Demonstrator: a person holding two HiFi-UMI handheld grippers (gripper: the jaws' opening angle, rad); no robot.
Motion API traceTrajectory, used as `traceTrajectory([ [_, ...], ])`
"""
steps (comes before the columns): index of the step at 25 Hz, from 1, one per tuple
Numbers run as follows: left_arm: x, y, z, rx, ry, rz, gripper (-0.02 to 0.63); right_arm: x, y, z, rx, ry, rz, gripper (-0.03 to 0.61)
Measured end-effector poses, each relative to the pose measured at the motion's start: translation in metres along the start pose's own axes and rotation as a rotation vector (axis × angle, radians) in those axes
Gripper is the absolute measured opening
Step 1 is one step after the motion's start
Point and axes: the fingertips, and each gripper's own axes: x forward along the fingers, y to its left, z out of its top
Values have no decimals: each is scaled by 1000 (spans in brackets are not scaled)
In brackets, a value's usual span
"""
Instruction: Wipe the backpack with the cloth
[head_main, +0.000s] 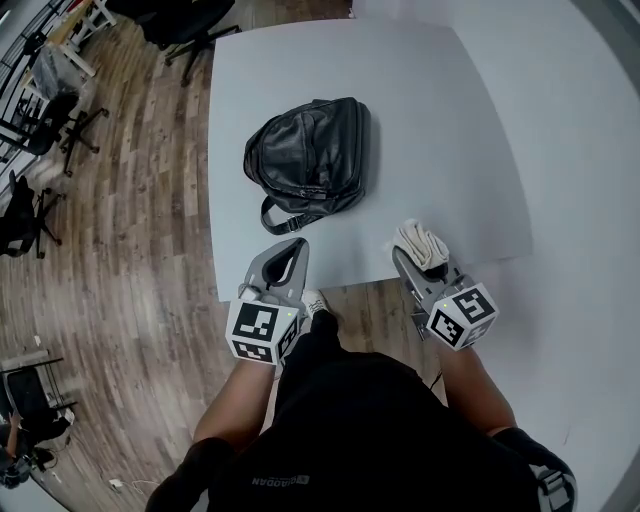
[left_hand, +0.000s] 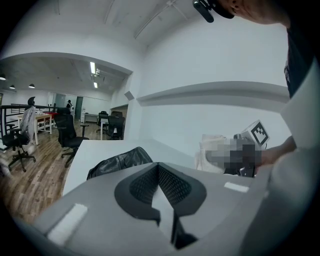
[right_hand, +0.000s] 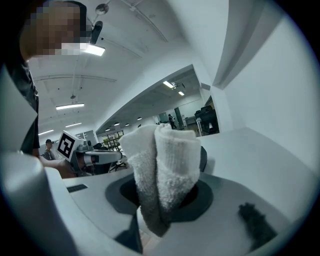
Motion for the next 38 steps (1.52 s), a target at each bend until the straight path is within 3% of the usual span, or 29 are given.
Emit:
traceTrajectory([
  [16, 25, 58, 31, 50, -16, -96, 6, 67, 2, 58, -71, -55, -64, 109],
  [28, 20, 53, 29, 43, -14, -145, 6, 60, 3, 65, -96, -43, -138, 109],
  [38, 35, 39, 8, 58, 64, -153, 6, 66, -39, 60, -135, -18, -175, 109],
])
